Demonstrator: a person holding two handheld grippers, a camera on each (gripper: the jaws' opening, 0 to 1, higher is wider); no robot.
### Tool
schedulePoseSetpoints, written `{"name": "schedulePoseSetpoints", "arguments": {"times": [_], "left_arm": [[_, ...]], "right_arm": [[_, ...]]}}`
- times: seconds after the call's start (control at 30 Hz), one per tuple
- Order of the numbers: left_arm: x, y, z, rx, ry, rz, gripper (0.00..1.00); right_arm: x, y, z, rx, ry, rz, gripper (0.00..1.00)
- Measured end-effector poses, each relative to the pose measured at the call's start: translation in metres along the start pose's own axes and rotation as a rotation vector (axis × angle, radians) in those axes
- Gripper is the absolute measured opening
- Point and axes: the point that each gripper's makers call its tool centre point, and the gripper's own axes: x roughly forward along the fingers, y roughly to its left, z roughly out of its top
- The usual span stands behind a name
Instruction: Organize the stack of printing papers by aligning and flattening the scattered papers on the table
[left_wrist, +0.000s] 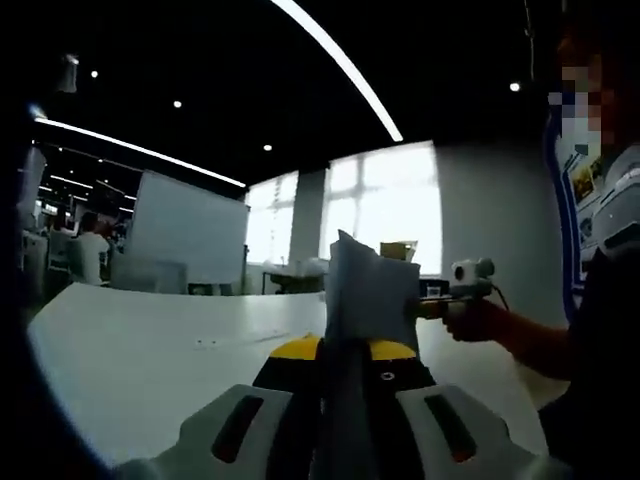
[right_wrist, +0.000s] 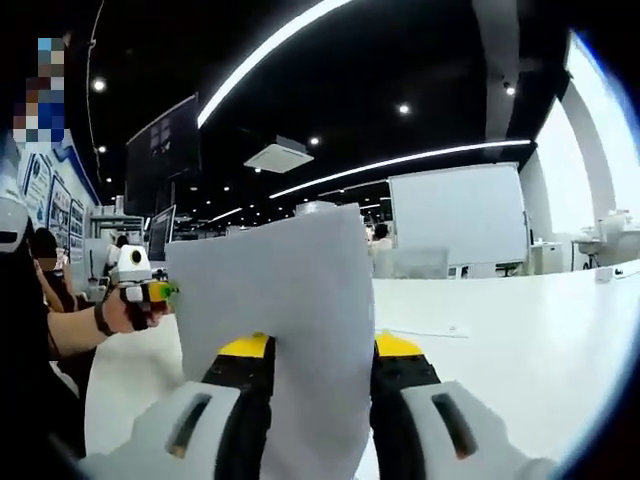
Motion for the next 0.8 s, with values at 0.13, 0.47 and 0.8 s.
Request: {"name": "schedulePoseSetpoints", "arguments": {"times": [0.13,0.47,0.8], "left_arm": [[0.003,-0.004,-0.002,0.021,0.004,-0.011,0.18],[-0.001,-0.014,0.001,0.145,0.010,-0.036,0.06],[-0.004,-0.024,0.071,0.397,-0.056,0.007,0.06]], "right_arm": [[0.000,0.000,0.001,-0.016,0.005,0.005,0.35],[-0.010,-0.009,0.013,-0.023,-0.028,-0.006,0.36],[-0.019,0.023,0.064,-0.199,-0.098,0.025,0.45]]}}
